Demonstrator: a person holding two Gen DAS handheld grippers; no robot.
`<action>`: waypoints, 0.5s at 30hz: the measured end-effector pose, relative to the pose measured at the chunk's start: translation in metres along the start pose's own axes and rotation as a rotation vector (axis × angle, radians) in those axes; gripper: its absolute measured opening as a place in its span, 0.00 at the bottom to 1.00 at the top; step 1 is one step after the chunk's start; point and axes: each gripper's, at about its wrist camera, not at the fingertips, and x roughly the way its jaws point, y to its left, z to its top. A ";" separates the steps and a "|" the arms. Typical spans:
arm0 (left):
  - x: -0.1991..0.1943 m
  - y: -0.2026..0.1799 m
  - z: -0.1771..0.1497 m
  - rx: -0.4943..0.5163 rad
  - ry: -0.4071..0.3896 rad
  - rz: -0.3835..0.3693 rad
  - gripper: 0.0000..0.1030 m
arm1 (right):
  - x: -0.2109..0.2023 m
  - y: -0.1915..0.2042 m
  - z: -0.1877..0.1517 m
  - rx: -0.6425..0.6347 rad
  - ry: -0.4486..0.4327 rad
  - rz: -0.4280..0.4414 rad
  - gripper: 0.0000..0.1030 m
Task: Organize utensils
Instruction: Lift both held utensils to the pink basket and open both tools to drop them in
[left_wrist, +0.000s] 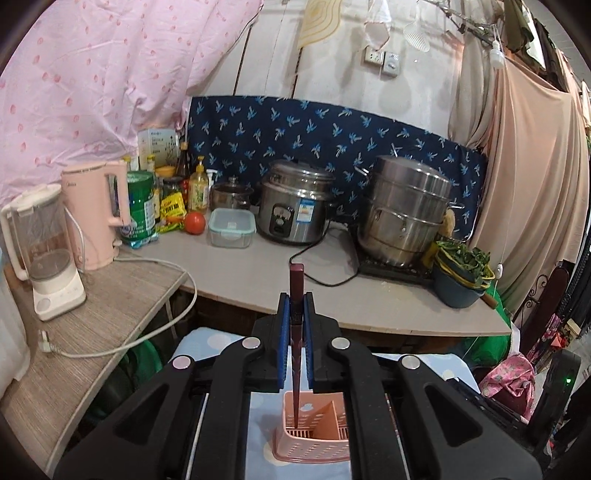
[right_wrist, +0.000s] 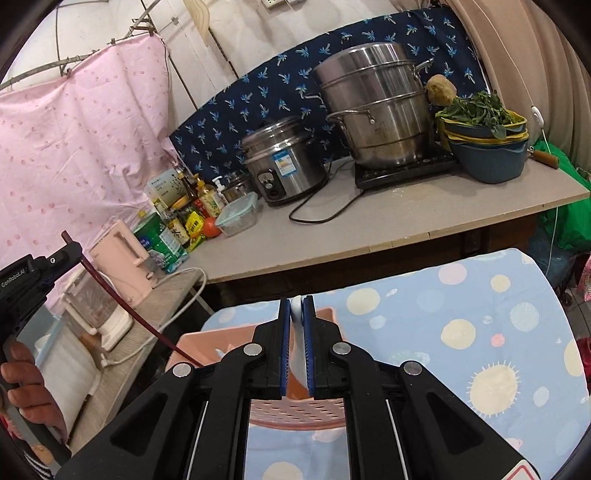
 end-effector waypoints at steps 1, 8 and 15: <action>0.003 0.003 -0.003 -0.006 0.008 -0.002 0.07 | 0.002 -0.001 -0.001 -0.002 0.002 -0.008 0.08; 0.007 0.008 -0.016 0.007 0.031 0.028 0.18 | -0.002 -0.006 -0.008 -0.010 -0.006 -0.028 0.12; -0.013 0.021 -0.028 -0.003 0.040 0.039 0.43 | -0.031 0.002 -0.020 -0.038 -0.019 -0.041 0.20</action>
